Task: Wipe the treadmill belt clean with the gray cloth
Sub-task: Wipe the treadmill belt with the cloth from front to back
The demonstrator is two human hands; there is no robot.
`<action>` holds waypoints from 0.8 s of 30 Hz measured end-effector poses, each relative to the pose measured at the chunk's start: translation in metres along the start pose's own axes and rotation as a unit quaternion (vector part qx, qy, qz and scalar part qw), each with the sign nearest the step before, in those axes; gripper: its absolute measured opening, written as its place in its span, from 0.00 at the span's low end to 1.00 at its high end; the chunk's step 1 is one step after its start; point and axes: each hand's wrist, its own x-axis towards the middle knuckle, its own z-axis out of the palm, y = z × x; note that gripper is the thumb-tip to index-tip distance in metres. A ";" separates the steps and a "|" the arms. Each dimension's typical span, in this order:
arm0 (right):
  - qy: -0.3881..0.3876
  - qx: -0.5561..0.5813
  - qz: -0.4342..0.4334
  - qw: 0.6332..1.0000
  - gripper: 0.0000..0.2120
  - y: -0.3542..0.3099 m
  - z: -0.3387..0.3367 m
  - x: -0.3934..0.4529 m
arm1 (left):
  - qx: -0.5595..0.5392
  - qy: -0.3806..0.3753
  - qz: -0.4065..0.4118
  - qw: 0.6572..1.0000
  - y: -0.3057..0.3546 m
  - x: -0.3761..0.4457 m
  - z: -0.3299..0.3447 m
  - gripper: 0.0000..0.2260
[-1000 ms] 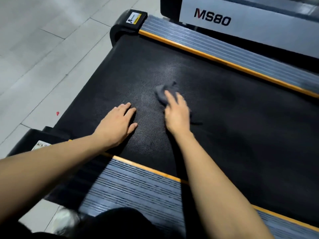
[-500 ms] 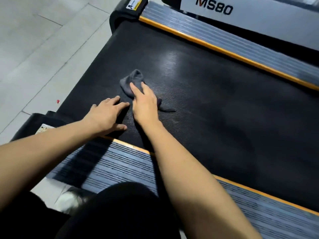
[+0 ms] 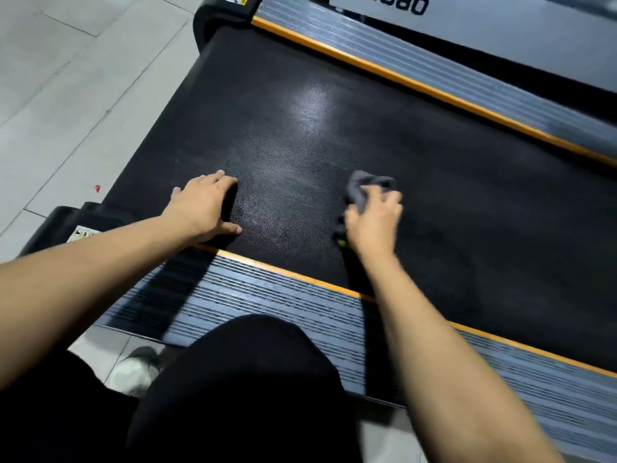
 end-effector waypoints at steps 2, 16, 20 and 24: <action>-0.048 0.025 -0.118 0.992 0.20 -0.065 0.023 -0.025 | -0.005 0.019 -0.007 1.000 -0.002 0.001 0.001 0.45; -0.043 -0.045 0.040 0.997 0.19 0.021 -0.027 -0.030 | 0.102 -0.105 0.034 0.989 -0.002 -0.006 -0.022 0.56; -0.049 -0.059 -0.011 0.997 0.22 -0.021 -0.015 -0.034 | 0.106 -0.087 0.047 0.989 -0.007 -0.007 -0.020 0.59; -0.146 -0.004 -0.196 0.970 0.22 -0.125 0.021 -0.061 | 0.093 -0.068 0.051 0.992 -0.013 -0.007 -0.018 0.59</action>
